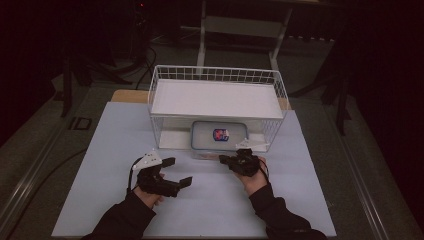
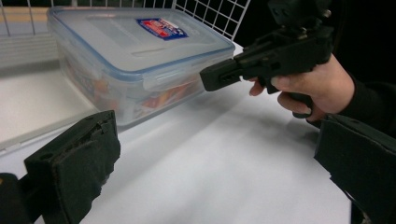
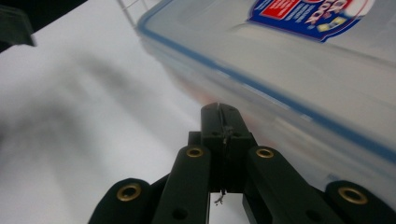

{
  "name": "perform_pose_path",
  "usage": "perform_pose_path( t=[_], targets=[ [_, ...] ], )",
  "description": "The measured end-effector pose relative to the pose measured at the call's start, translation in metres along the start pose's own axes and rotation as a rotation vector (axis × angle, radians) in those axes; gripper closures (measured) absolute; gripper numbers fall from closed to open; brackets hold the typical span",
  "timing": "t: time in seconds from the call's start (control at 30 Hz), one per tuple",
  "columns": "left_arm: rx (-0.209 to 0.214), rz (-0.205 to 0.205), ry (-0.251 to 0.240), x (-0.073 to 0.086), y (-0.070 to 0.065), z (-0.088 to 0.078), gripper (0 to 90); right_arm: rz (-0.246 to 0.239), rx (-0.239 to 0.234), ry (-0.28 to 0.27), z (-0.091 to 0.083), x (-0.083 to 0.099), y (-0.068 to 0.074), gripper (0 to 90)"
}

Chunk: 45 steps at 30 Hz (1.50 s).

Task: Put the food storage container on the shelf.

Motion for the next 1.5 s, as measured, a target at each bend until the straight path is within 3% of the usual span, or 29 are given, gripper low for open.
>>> perform_pose_path(
  t=[0.17,0.23,0.63,0.93,1.03,1.23,1.5],
  targets=[
    [0.015,0.02,0.001,0.001,-0.003,0.003,0.1,0.0,0.012,0.004,0.009,-0.001,-0.004,89.9],
    [0.023,0.009,-0.002,0.002,-0.004,0.004,0.1,-0.001,0.023,0.009,0.014,-0.003,-0.006,89.9],
    [0.017,0.026,-0.004,0.003,-0.002,0.002,0.1,0.022,0.062,-0.012,0.035,-0.019,-0.018,89.9],
    [0.016,0.039,0.003,0.004,-0.002,0.004,0.1,0.054,0.1,-0.031,0.042,-0.028,-0.03,89.9],
    [0.019,0.036,0.003,0.004,-0.003,0.004,0.1,0.043,0.12,-0.036,0.044,-0.031,-0.033,89.9],
    [0.02,0.035,0.008,0.005,-0.003,0.004,0.1,0.072,0.117,-0.042,0.048,-0.036,-0.039,89.9],
    [0.018,0.032,0.004,0.005,-0.002,0.003,0.1,0.085,0.109,-0.038,0.049,-0.035,-0.036,89.8]
  ],
)
Point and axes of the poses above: each handheld gripper's, and its own axes: z roughly forward along the jaws, x roughly out of its underside, y roughly to its left, the point moved 8 cm from there along z, roughly forward along the jaws, and after that the axes turned 9 degrees about x, right-handed, at the moved point
